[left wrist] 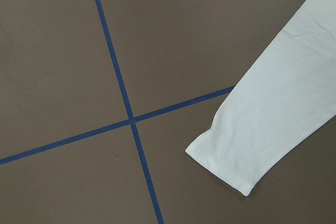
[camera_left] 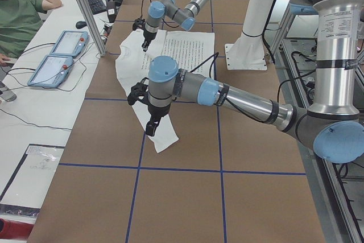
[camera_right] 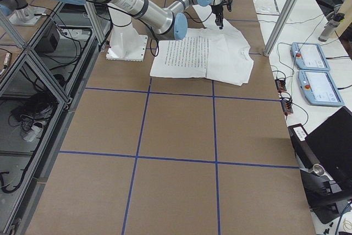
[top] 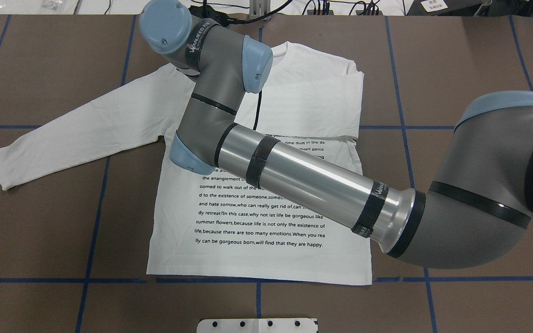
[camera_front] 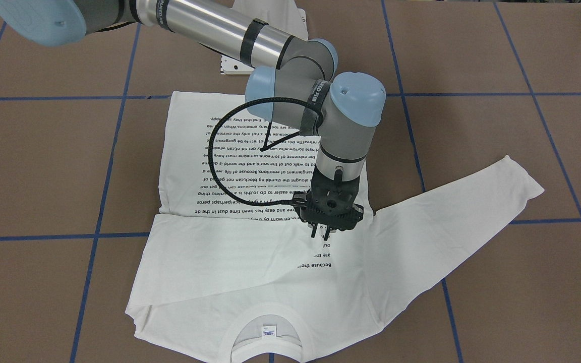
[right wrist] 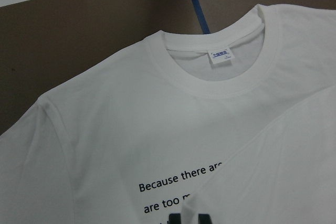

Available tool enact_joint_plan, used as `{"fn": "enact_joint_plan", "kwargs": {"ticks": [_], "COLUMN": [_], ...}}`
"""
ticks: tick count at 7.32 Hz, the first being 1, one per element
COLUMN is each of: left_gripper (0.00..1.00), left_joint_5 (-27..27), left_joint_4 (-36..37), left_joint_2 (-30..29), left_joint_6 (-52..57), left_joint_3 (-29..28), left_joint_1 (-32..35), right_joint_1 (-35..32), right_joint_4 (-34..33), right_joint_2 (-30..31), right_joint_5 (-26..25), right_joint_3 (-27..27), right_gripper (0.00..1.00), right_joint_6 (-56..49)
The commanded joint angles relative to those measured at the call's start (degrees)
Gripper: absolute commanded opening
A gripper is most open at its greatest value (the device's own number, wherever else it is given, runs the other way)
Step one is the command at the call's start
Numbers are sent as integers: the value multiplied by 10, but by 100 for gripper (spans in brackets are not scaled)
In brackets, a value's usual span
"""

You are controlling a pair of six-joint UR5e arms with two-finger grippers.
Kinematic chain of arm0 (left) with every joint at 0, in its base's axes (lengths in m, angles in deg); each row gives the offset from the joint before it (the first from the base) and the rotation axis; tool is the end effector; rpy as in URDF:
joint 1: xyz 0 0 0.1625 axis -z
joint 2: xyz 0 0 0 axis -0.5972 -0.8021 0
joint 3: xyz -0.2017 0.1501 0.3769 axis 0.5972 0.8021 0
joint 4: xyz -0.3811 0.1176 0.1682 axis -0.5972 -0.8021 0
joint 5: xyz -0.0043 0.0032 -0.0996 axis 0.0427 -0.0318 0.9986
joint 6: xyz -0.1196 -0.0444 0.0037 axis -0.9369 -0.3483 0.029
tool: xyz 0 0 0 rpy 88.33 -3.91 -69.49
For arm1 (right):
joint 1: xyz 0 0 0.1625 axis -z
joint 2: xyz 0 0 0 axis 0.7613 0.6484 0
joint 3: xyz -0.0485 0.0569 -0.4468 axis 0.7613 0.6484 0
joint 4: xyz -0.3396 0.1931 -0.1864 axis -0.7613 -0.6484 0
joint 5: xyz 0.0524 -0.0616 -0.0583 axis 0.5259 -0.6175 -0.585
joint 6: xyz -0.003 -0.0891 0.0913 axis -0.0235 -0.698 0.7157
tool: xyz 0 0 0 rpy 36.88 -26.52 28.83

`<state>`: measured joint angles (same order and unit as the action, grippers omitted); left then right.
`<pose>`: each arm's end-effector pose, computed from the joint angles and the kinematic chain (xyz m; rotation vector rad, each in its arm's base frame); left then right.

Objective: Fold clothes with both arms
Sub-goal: 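Lift the sleeve with the right gripper and fold it across the shirt front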

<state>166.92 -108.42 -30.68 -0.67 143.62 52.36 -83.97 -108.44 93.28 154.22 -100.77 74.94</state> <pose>-0.0365 -0.4885 0.5462 0.2939 0.7516 0.2173 -0.7045 -0.6377 0.0546 0.2420 -0.7220 0.4161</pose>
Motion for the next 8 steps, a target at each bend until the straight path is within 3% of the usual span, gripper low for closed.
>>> {"fn": "enact_joint_plan", "kwargs": {"ticks": [1,2,3,4,5,6,7,8], "left_gripper": [100,100,100,100,100,100,100,100], "left_joint_5": [0,-1,-3,-4,0,-2,-1,0], "left_joint_4": [1,1,-2,-52,-87,-120,-165,-187], "left_joint_2": [-5,-13,-34,-62,-62,-62,-57,-64], "left_joint_6": [-2,-4,-16,-18,-29,-47,-81,-98], "left_joint_3": [-1,-3,-17,-65,-95,-87,-97,-108], "left_joint_1": [-1,-3,-4,-8,-8,-10,-17,-73], "right_joint_1": [-1,-2,-15,-45,-67,-97,-129,-153], "right_joint_4": [0,-1,-7,-31,-109,-175,-181,-182], "right_joint_2": [-9,-12,-13,-11,-6,11,61,117], "right_joint_5": [0,8,46,103,122,155,194,206], "right_joint_3": [3,3,-1,-9,-45,-87,-138,-190], "right_gripper": [100,100,100,100,100,100,100,100], "right_joint_6": [-3,-16,-46,-70,-136,-203,-256,-315]}}
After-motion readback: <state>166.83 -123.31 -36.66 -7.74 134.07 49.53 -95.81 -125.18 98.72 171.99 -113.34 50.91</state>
